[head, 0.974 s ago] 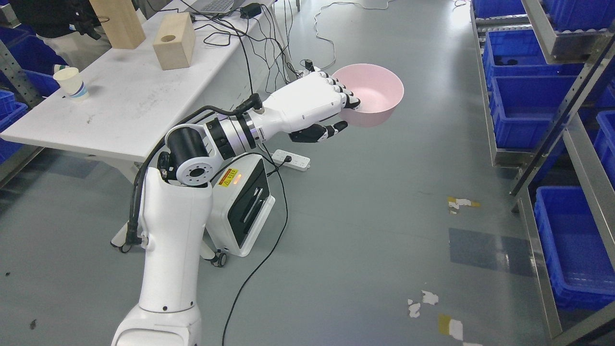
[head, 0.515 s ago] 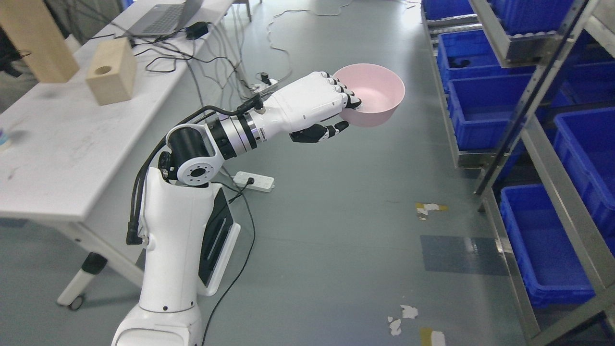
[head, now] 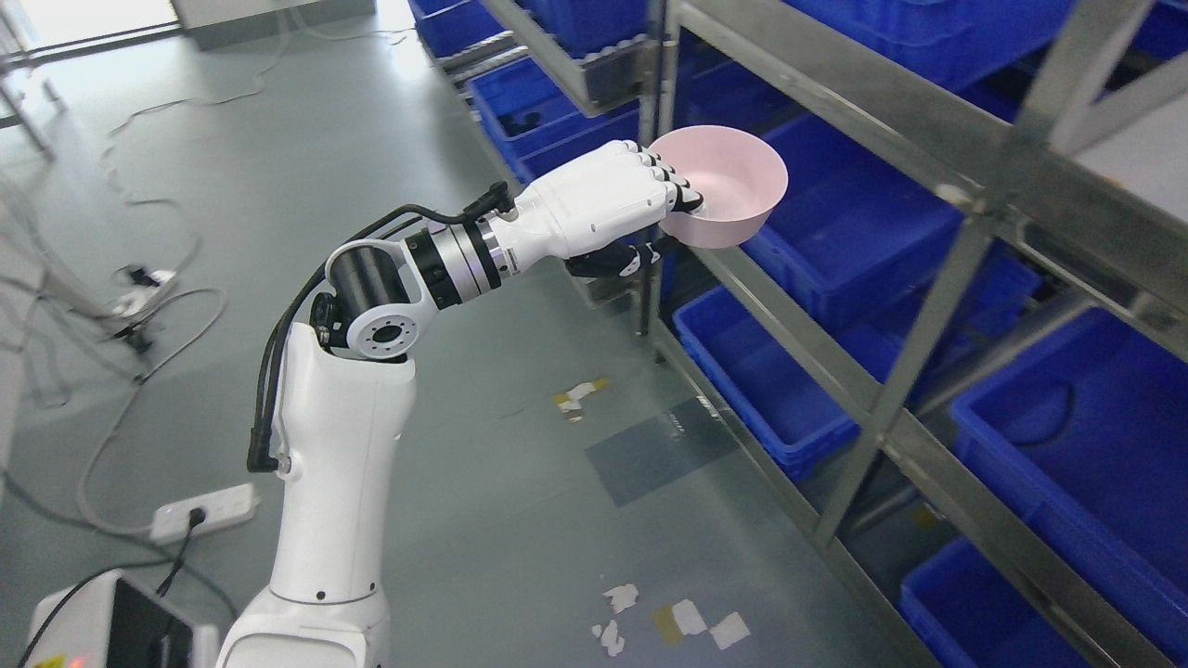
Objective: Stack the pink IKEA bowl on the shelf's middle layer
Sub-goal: 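Hold the pink bowl raised in the left hand while turning to the other shelf, then lower the pink bowl onto the white bear-print tray with the left hand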
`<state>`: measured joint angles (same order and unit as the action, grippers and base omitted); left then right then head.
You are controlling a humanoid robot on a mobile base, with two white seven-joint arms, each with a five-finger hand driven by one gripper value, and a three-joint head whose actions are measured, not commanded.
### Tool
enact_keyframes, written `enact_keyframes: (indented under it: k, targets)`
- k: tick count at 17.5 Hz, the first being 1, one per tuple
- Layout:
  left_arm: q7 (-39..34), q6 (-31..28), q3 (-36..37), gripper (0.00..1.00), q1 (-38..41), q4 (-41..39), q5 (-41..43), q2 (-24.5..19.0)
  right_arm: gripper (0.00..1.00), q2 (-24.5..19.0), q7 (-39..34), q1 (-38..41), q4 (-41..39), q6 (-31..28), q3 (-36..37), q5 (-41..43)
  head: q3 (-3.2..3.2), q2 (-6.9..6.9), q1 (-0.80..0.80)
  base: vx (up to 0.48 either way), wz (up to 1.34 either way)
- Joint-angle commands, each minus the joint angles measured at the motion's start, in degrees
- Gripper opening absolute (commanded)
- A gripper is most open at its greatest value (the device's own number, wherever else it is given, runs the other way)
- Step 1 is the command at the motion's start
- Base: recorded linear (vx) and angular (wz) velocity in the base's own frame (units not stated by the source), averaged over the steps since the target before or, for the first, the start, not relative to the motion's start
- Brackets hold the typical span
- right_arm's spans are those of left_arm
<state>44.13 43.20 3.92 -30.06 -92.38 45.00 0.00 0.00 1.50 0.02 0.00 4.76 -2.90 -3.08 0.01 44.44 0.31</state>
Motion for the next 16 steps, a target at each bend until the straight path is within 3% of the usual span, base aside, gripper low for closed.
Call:
enact_keyframes:
  k: [1,7,12,16]
  targets:
    - [-0.01,-0.05,0.39,0.02,0.00,0.01,0.00,-1.00,1.00,1.00,-0.01,1.30,-1.00,-0.01,0.00,0.00,0.00,0.00,0.00,0.088,-1.21]
    - [-0.36,1.80,2.85,0.02,-0.35,0.01,-0.26,-1.00,1.00,1.00,-0.01,1.30,-1.00,-0.01,0.00,0.00,0.00,0.00,0.00,0.089,-1.18]
    - [-2.30,1.80,-4.78,0.02,-10.88,0.62,-0.18,-1.00,1.00,1.00,-0.01,1.30,-1.00,-0.01,0.00,0.00,0.00,0.00,0.00,0.096,-0.95]
    - [-0.64,1.80,-6.11,0.02,-10.99,2.64,0.87,-1.00,1.00,1.00,-0.01,1.30,-1.00,-0.01,0.00,0.00,0.00,0.00,0.00,0.114,-0.71]
